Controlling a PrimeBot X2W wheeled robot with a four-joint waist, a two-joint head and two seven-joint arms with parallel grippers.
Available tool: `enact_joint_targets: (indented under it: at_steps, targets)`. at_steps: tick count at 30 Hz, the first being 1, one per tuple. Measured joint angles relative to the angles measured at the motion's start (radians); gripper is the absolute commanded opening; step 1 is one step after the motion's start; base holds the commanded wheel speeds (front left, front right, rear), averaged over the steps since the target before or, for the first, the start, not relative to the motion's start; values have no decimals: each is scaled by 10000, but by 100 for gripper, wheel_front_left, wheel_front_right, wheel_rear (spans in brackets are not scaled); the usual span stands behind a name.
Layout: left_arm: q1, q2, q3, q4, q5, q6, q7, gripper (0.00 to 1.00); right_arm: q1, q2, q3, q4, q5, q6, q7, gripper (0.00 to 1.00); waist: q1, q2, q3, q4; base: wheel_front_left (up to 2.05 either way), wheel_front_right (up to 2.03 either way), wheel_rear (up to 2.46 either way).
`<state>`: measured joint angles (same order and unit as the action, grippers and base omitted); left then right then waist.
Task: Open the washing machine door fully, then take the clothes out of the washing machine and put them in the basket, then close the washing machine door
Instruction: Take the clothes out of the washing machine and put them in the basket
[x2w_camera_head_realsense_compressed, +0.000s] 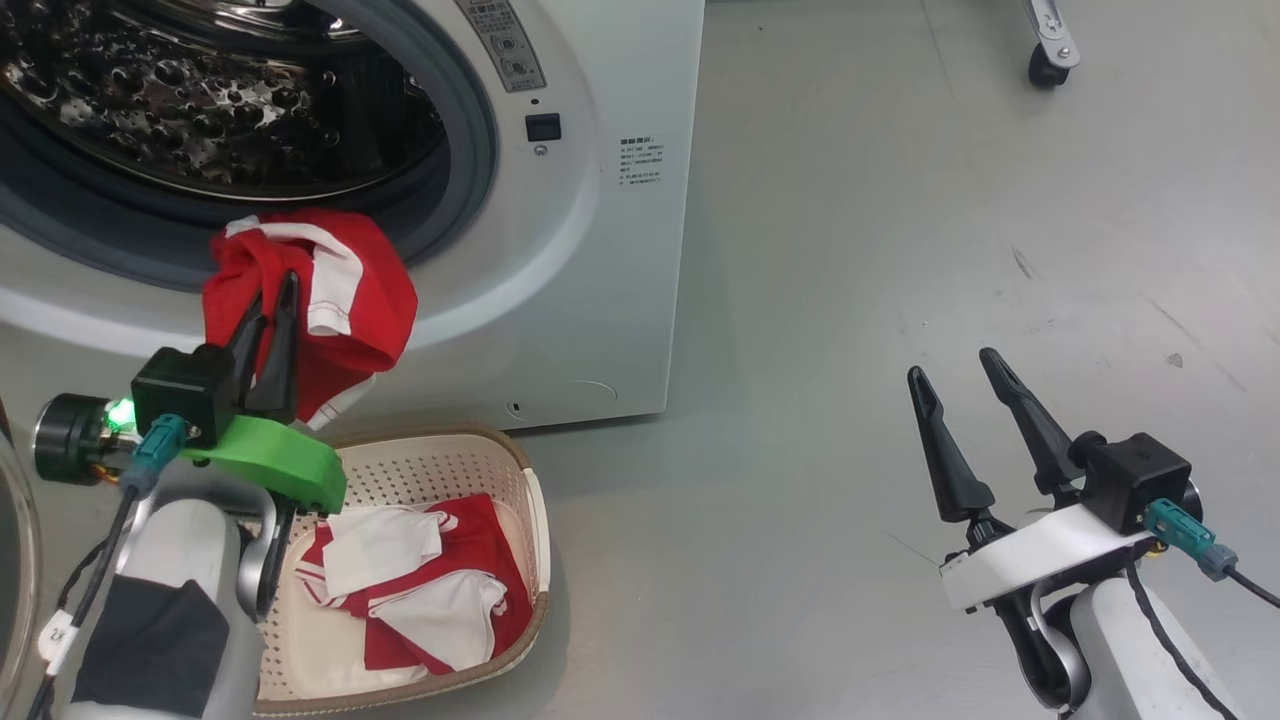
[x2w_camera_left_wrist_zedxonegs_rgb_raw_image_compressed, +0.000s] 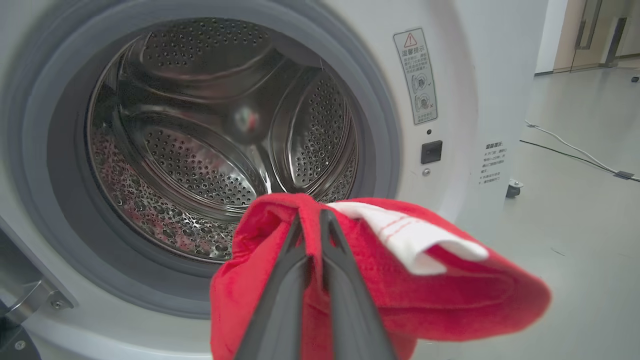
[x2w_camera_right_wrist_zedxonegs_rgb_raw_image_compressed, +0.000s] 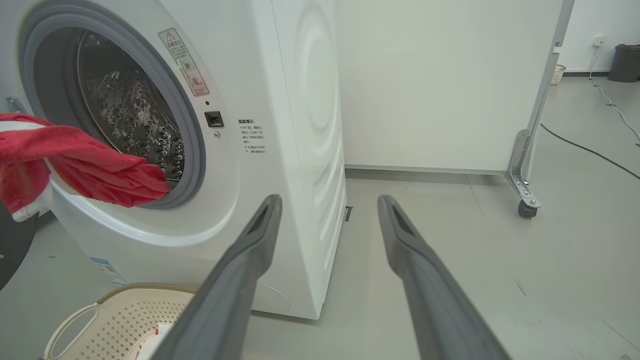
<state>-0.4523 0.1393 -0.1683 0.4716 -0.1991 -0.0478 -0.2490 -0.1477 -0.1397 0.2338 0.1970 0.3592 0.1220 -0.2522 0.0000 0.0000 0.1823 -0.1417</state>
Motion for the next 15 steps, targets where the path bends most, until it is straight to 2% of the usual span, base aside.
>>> enact_joint_targets:
  at_steps: [15]
  targets:
    - [298, -178, 71, -1298, 71, 334, -31, 0, 99, -2, -67, -73, -12, 0, 0, 100, 0, 0, 56, 70, 0, 0, 0]
